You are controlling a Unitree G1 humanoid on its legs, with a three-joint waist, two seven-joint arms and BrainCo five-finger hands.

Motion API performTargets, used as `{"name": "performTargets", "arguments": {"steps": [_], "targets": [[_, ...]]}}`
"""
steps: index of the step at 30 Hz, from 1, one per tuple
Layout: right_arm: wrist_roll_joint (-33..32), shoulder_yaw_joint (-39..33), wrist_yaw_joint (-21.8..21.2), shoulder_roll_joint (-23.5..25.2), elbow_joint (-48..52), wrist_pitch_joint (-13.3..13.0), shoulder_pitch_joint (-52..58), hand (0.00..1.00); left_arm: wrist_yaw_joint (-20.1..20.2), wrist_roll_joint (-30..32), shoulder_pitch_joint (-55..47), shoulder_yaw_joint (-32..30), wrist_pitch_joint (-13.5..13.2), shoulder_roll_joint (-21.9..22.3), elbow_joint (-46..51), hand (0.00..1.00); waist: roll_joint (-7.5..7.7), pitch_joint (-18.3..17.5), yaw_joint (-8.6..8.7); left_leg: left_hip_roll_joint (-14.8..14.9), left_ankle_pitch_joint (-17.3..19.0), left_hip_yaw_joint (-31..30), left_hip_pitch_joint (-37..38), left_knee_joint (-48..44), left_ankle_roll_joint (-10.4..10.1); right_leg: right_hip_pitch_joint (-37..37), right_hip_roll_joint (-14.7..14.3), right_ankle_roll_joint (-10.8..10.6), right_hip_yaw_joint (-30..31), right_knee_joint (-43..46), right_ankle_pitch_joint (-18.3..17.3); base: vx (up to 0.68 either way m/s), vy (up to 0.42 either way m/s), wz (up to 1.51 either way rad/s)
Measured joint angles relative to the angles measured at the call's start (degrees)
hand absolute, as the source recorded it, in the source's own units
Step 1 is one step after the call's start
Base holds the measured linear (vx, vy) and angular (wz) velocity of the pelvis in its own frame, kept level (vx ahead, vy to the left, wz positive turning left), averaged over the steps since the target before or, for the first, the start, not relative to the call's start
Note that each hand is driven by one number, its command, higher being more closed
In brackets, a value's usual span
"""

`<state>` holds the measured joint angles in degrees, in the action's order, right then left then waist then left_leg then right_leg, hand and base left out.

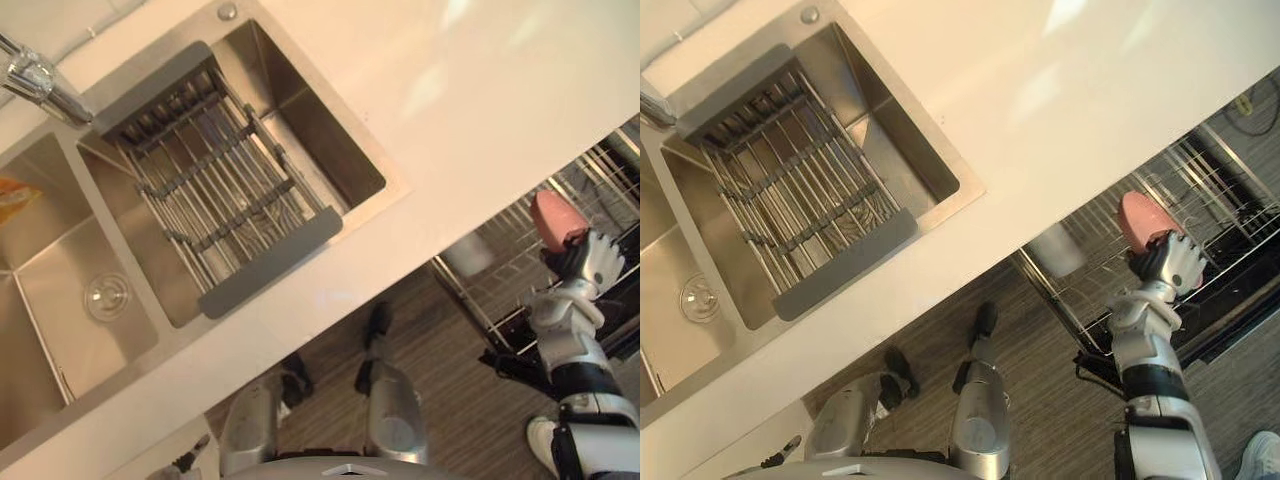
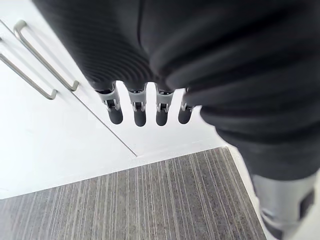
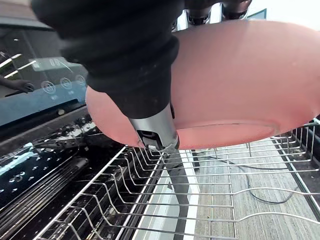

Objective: Walk over to the sink, pick up the cup, carry it to the dishwasher, place the cup inside the dishwasher, then close the dishwasher door

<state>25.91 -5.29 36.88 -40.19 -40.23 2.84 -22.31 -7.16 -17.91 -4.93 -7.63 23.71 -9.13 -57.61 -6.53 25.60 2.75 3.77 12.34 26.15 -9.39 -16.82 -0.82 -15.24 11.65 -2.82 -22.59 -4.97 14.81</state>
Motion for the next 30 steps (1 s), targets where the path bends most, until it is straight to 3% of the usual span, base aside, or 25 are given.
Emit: {"name": "performTargets", "arguments": {"steps": [3, 4, 5, 7, 13, 20, 26, 30], "targets": [[-2.2, 0.7, -1.8, -1.5, -4.2, 0.3, -3.5, 1.00, 0.7, 0.0, 2.2, 1.6, 0.0, 0.0, -1.1, 0.00, -1.77, 1.0, -0.16, -0.5, 0.0, -2.9, -0.9, 0.1, 0.0, -1.0, 0.1, 0.0, 0.4, 0.4, 1.0, 0.02, 0.058, -0.05], [-3.5, 0.8, -1.9, -1.5, -5.4, 0.5, -4.4, 0.00, 1.2, 0.0, 2.9, 2.0, -0.1, 0.0, -1.4, 0.00, -2.31, 1.4, -0.12, -0.6, 0.0, -3.0, -0.9, 0.2, 0.0, -1.0, 0.1, -0.1, 0.5, 0.4, 1.1, 0.01, 0.075, 0.00], [-7.0, 0.8, -1.9, -1.6, -7.1, 1.0, -5.4, 0.00, 1.4, 0.0, 3.7, 2.9, -0.7, 0.2, -1.7, 0.00, -3.22, 1.8, -0.05, -1.0, 0.0, -3.5, -1.0, 0.8, 0.0, -1.2, 0.1, -0.1, 0.8, 0.4, 1.3, 0.01, 0.075, 0.00], [-11.3, 0.8, -1.9, -1.7, -8.6, 0.9, -6.2, 0.00, 1.2, -0.5, 3.7, 3.9, -1.9, 0.3, -1.8, 0.00, -3.46, 1.9, -0.35, -1.3, -0.4, -3.9, -1.4, 1.6, -0.1, -2.1, 0.2, -0.2, 1.5, 0.4, 1.4, 0.01, 0.066, -0.06], [-13.9, 0.6, -3.1, -2.0, -8.4, 0.8, -6.2, 0.00, 0.4, -3.2, 3.8, 4.4, -2.2, 0.9, -2.2, 0.00, -4.75, 2.7, -0.48, -2.8, -2.0, -6.0, -1.5, 3.3, -0.4, -2.9, 1.1, -0.2, 1.6, 0.4, 1.7, -0.01, 0.047, 0.01], [-22.8, -4.7, -3.3, -0.7, -2.6, -0.7, -3.7, 0.00, 1.6, -2.6, 3.8, 4.2, -3.3, 1.7, -2.8, 0.00, -4.77, 2.8, 0.26, -3.0, -2.3, -6.9, -0.1, 4.2, -0.2, -1.7, 1.1, 0.1, 1.4, 0.4, 1.8, -0.05, 0.037, 0.03], [-24.5, -10.8, -3.8, 5.8, 12.4, -5.4, 3.5, 0.00, 1.6, -1.4, 3.7, 2.2, -3.4, 2.0, -2.7, 0.00, -2.45, 3.6, 2.05, -2.2, -2.5, -7.2, 4.1, 5.3, -0.6, 2.7, 0.9, -0.2, 0.3, 0.4, 0.2, -0.03, 0.012, 0.04], [-24.6, -14.1, -3.8, 8.0, 18.5, -5.8, 7.6, 0.00, 2.7, 3.2, 1.2, -1.8, -0.9, 1.6, -2.7, 0.00, 1.46, 1.2, 2.11, -0.3, -1.6, -6.8, 7.6, 4.5, -1.6, 6.3, -1.0, 0.1, 0.1, 0.4, 0.0, 0.04, -0.013, -0.03]]}}
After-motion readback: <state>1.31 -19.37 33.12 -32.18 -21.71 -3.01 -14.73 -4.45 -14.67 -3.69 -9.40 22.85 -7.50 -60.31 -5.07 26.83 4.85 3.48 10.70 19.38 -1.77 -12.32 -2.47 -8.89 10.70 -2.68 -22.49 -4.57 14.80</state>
